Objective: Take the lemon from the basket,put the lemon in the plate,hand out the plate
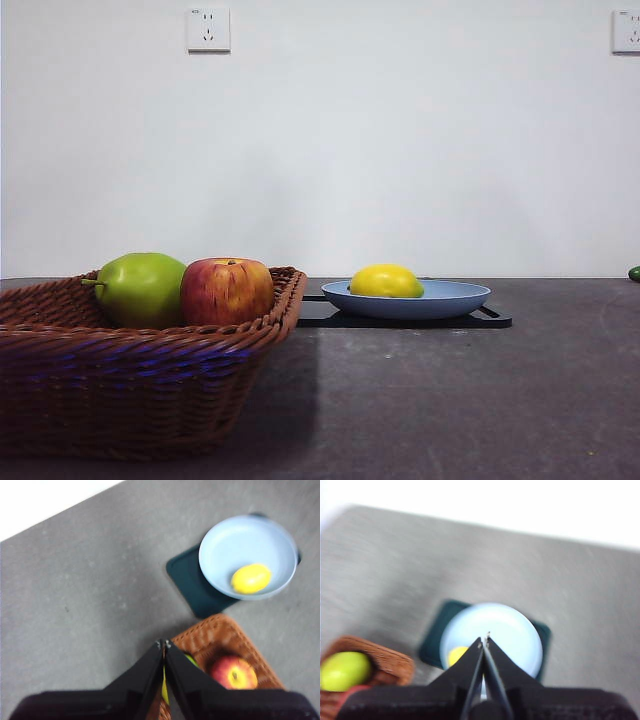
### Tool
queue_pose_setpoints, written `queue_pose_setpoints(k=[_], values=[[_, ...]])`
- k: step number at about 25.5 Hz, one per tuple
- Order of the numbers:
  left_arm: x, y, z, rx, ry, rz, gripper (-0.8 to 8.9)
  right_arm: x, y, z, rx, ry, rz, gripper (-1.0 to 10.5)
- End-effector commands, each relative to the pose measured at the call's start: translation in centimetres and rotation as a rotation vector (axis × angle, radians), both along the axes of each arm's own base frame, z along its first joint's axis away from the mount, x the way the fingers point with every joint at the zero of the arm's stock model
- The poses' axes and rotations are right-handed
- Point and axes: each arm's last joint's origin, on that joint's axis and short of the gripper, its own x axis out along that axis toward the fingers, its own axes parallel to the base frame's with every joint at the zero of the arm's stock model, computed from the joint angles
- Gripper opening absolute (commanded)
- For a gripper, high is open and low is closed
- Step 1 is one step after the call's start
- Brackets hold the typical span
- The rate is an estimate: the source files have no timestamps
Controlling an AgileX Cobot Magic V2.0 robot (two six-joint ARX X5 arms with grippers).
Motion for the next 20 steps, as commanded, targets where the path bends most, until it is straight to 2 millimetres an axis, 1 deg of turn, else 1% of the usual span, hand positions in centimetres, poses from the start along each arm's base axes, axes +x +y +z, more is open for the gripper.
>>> queue_pose_setpoints(k=[1,3,4,6,8,10,12,13,18,20], values=[[-1.0,1.4,1.7,-0.039,-0.092,0.001,0.06,-2.2,-0.1,-0.4,0.004,-0.093,-0.011,0.0],[-2.3,2.7,2.4,-0.065,-0.162,0.029,0.06,-4.4,-0.4,-1.6,0.028,-0.165,-0.012,0.0],[-3.0,3.1,2.5,-0.08,-0.201,0.033,0.06,-5.4,-0.6,-2.6,0.048,-0.191,-0.012,0.0],[-4.7,3.7,1.8,-0.102,-0.263,0.033,0.06,-7.4,-1.1,-4.7,0.056,-0.244,-0.048,0.0],[-6.2,4.2,-0.1,-0.117,-0.31,0.037,0.06,-9.2,-1.5,-7.0,0.072,-0.287,-0.053,0.0],[-7.4,4.7,-2.2,-0.131,-0.339,0.043,0.06,-10.8,-1.7,-8.7,0.088,-0.312,-0.045,0.0],[-8.4,5.1,-4.2,-0.149,-0.353,0.051,0.06,-11.9,-2.1,-9.9,0.09,-0.333,-0.058,0.0],[-9.2,5.3,-5.6,-0.161,-0.358,0.055,0.06,-12.7,-2.4,-10.7,0.09,-0.346,-0.073,0.0],[-11.6,6.1,-11.5,-0.217,-0.349,0.062,0.06,-15.0,-3.3,-14.1,0.152,-0.345,-0.098,0.0],[-12.5,6.3,-13.8,-0.26,-0.326,0.061,0.06,-15.7,-3.7,-15.1,0.168,-0.357,-0.153,0.0]])
